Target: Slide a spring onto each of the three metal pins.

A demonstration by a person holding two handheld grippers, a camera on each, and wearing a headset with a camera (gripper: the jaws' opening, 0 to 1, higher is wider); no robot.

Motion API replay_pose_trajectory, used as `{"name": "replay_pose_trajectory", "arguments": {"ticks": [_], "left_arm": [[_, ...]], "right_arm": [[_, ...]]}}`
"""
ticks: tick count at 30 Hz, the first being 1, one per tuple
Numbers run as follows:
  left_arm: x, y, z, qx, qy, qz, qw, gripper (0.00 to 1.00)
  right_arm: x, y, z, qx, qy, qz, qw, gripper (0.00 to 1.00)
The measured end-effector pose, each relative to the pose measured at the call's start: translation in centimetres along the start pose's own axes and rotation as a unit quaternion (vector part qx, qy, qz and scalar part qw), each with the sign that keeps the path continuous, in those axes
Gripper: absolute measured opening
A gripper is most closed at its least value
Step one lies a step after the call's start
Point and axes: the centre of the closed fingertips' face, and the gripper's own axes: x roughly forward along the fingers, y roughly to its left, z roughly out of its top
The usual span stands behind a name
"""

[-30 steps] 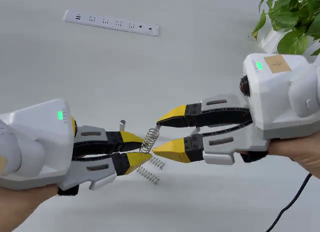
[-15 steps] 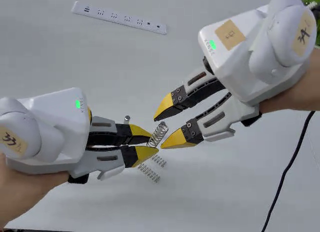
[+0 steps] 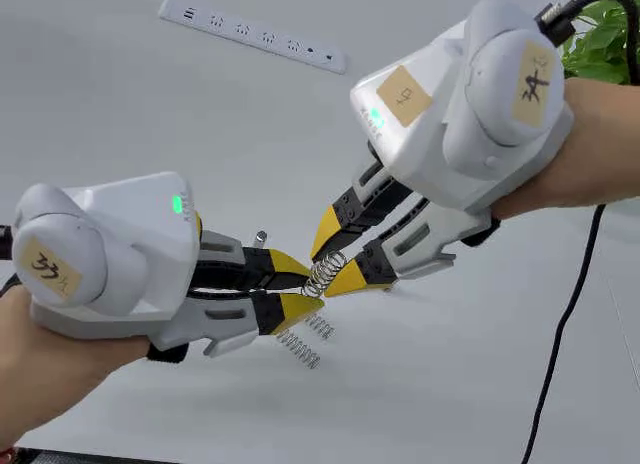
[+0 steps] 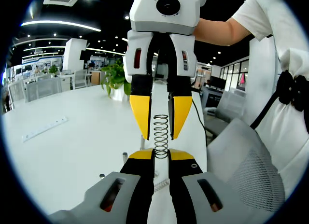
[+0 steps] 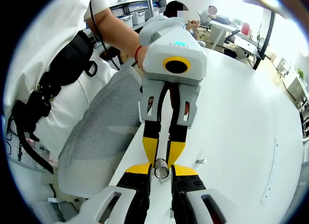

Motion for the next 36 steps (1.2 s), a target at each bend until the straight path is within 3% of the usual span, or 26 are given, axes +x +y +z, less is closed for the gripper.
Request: {"name": "replay_pose_trajectory", "arguments": {"ticks": [19, 36], "left_arm": [[0.11, 0.45, 0.24, -0.001, -0.009, -0.002, 1.0000, 0.07], [-0.16, 0.49, -0.07, -0.016, -0.021, 0.002, 0.9997, 0.07]], "right_arm": [[-0.17, -0.09, -0.24, -0.011, 0.029, 0.013, 0.9994, 0.08], [0.24, -0.24, 0.02, 0.003, 0.032, 0.016, 0.9994, 0.07]]}}
